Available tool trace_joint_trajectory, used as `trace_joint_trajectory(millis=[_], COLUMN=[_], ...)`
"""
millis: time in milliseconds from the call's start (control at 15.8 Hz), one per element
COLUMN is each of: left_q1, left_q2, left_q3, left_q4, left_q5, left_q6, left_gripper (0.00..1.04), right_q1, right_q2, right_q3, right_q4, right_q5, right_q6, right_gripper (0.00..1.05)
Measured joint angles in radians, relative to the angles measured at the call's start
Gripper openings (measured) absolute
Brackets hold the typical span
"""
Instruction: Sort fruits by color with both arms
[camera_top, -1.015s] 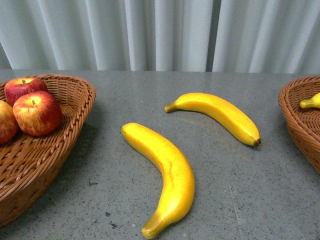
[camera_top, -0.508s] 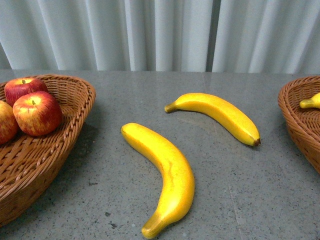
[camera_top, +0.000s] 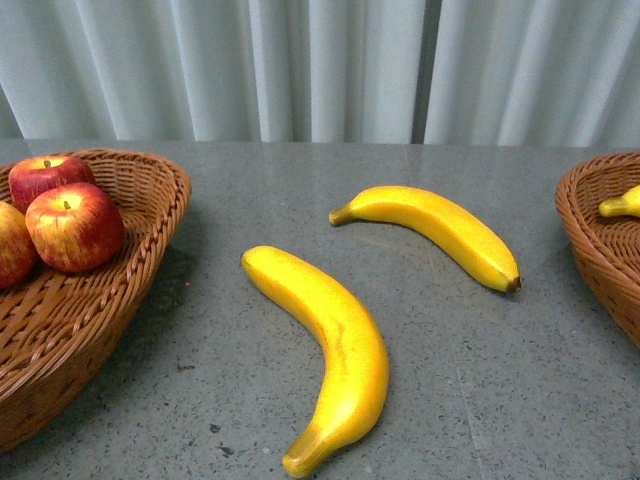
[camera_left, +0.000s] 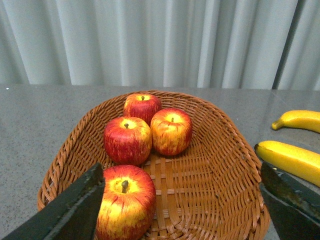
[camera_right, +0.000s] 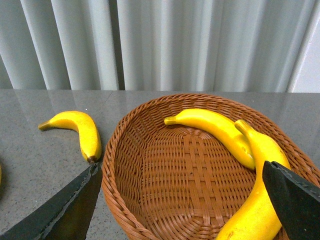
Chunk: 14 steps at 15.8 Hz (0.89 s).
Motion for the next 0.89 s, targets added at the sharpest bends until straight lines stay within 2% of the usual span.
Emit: trace_joint_trajectory(millis=[127, 190, 254, 317, 508, 634, 825, 888], left_q1=[0.0, 0.0, 0.0, 0.0, 0.0, 0.0, 0.0, 0.0], left_q2=[0.0, 0.0, 0.0, 0.0, 0.0, 0.0, 0.0, 0.0], left_q3=[0.0, 0.0, 0.0, 0.0, 0.0, 0.0, 0.0, 0.0], left_q4=[0.0, 0.0, 0.001, 0.0, 0.0, 0.0, 0.0, 0.0], left_q5=[0.0, -0.001, 0.0, 0.0, 0.0, 0.0, 0.0, 0.0], left_q6=[0.0, 0.0, 0.0, 0.0, 0.0, 0.0, 0.0, 0.0], left_gripper=[0.98, 0.98, 0.98, 0.98, 0.98, 0.98, 0.98, 0.98], right_q1=[0.0, -0.058, -0.063, 0.02, 0.269, 0.381, 0.418, 0.447], right_q2=[0.0, 0.041, 0.168, 0.262, 0.729, 1.122, 1.432, 1.579], right_q3=[0.0, 0.022, 0.055, 0.098, 0.268, 0.464, 0.695, 0.844], right_q4=[0.0, -0.074, -0.005, 0.108, 0.504, 0.648, 0.592, 0.496], right_q5=[0.0, -0.136, -0.268, -0.286, -0.137, -0.098, -0.051, -0.02], right_q6=[0.0, 0.027, 0.072, 0.09, 0.089, 0.09, 0.093, 0.093], right_gripper=[0.98, 0.98, 0.98, 0.98, 0.98, 0.98, 0.98, 0.98])
